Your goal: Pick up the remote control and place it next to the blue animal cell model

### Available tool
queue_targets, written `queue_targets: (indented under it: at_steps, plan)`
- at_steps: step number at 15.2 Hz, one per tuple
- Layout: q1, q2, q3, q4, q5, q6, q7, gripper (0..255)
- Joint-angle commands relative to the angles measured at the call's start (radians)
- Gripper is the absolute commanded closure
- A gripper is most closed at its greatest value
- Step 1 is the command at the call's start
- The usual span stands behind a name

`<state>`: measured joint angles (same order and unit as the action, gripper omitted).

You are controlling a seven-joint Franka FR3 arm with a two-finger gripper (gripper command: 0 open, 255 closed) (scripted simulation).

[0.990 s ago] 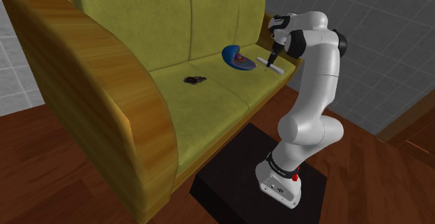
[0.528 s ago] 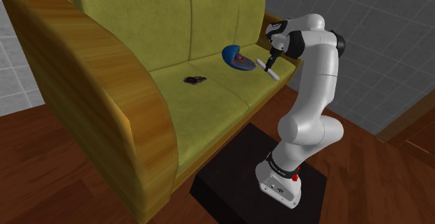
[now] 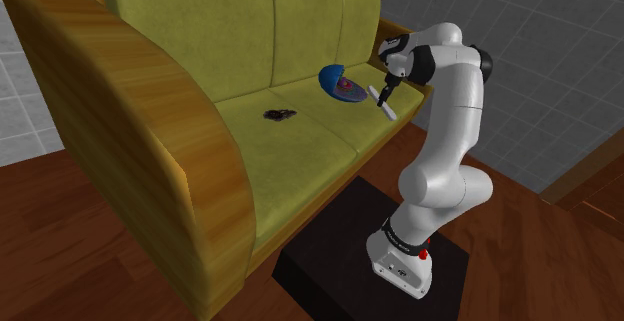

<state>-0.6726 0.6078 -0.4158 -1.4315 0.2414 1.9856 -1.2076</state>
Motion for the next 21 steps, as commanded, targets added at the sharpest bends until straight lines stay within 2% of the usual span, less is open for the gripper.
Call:
queue_targets:
  at_steps: [1, 4, 5, 10, 14, 21]
  plan:
    - [0.001, 0.006, 0.002, -0.005, 0.000, 0.000, 0.000, 255]
    - [0.002, 0.006, 0.002, -0.005, 0.000, 0.000, 0.000, 255]
    - [0.001, 0.006, 0.002, -0.003, 0.000, -0.002, 0.000, 0]
    - [0.002, 0.006, 0.002, -0.005, 0.000, 0.000, 0.000, 0]
    - [0.000, -0.027, -0.008, 0.073, -0.016, -0.108, 0.012, 0]
    - [0.000, -0.027, -0.008, 0.073, -0.016, -0.108, 0.012, 0]
